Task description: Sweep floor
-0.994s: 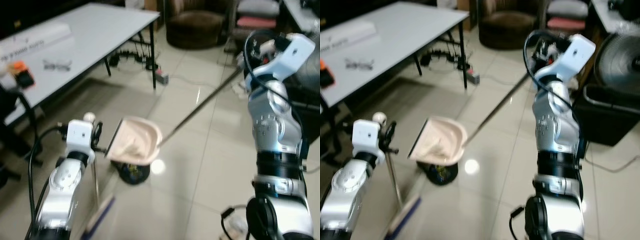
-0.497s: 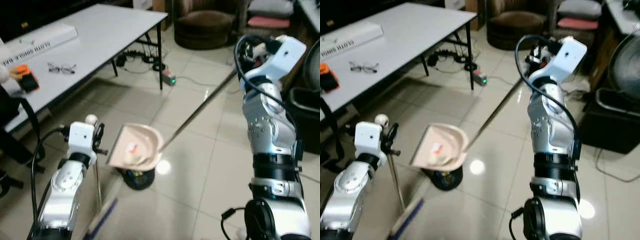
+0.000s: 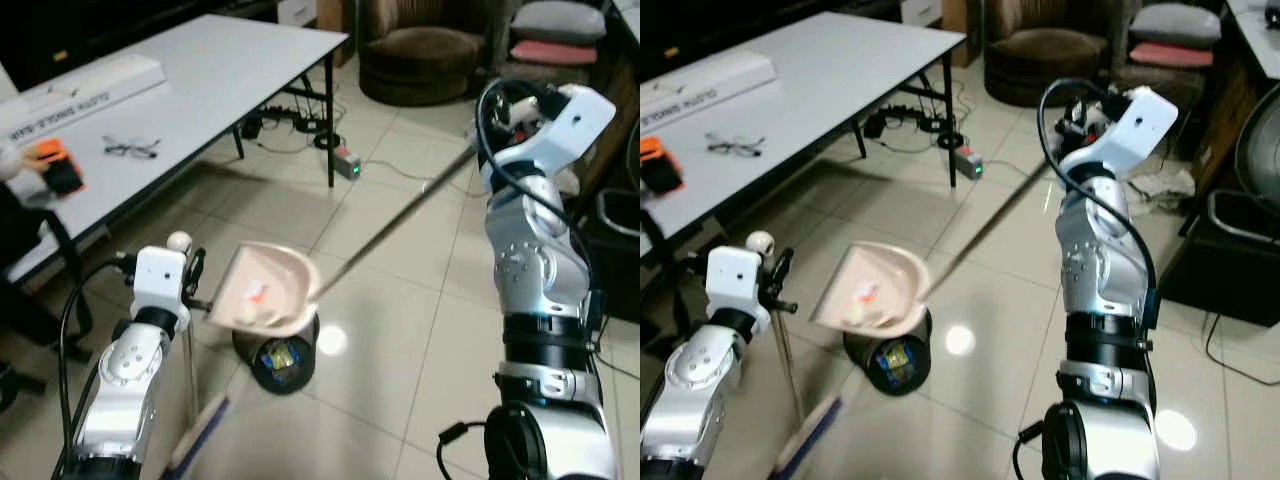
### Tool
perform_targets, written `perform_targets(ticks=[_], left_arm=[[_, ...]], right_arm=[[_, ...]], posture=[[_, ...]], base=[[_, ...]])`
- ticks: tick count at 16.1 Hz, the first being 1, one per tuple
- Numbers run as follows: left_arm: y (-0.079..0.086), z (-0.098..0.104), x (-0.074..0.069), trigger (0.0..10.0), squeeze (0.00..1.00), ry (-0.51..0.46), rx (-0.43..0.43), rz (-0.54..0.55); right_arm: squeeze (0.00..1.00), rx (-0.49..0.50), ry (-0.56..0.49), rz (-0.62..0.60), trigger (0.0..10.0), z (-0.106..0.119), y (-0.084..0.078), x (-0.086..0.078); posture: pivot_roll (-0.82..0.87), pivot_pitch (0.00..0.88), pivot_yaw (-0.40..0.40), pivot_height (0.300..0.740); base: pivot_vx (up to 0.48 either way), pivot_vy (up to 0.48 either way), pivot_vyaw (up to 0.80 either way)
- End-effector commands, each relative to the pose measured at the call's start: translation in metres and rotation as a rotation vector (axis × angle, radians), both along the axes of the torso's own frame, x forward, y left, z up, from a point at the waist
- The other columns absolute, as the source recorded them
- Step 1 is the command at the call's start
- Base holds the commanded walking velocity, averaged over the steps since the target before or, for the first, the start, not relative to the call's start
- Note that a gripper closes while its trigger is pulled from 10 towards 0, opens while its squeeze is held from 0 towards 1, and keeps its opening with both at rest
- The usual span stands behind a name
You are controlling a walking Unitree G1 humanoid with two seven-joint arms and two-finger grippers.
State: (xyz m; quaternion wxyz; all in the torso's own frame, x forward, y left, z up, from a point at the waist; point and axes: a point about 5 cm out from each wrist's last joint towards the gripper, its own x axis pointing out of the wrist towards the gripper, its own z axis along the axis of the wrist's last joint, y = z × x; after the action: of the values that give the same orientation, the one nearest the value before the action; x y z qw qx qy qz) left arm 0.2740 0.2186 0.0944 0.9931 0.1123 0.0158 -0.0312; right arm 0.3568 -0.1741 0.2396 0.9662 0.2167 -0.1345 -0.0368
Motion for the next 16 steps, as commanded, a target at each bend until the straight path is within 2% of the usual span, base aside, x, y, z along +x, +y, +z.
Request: perform_targets(ticks=[1,2,7,16], left_arm=[[-0.002,0.006,0.002,10.0,0.00,-0.031,0.006,-0.010],[-0.001,0.005,0.002,10.0,0.00,-0.029,0.005,-0.007],[0.001,0.002,0.001,10.0,0.00,-0.016,0.014,0.008],[-0.001,0.002,0.000,10.0,0.00,-0.015,0.022,-0.007]], right_arm=[[0.00,-0.002,-0.059,-0.036,10.0,0.014,-0.010,-0.002],[0.00,-0.006,-0.058,-0.036,10.0,0.013,-0.010,-0.002],[0.00,-0.034,-0.074,-0.027,10.0,0.008,-0.003,-0.001],[0.00,-0.028,-0.074,-0.046,10.0,0.000,-0.002,-0.002]], posture=[[0.05,0.000,0.067,0.740],[0.05,0.000,0.067,0.740],[0.05,0.000,0.069,0.740],[0.06,0.000,0.073,0.740]], base=[[0.394,0.000,0.00],[0.379,0.000,0.00],[0.000,0.000,0.00],[0.000,0.000,0.00]])
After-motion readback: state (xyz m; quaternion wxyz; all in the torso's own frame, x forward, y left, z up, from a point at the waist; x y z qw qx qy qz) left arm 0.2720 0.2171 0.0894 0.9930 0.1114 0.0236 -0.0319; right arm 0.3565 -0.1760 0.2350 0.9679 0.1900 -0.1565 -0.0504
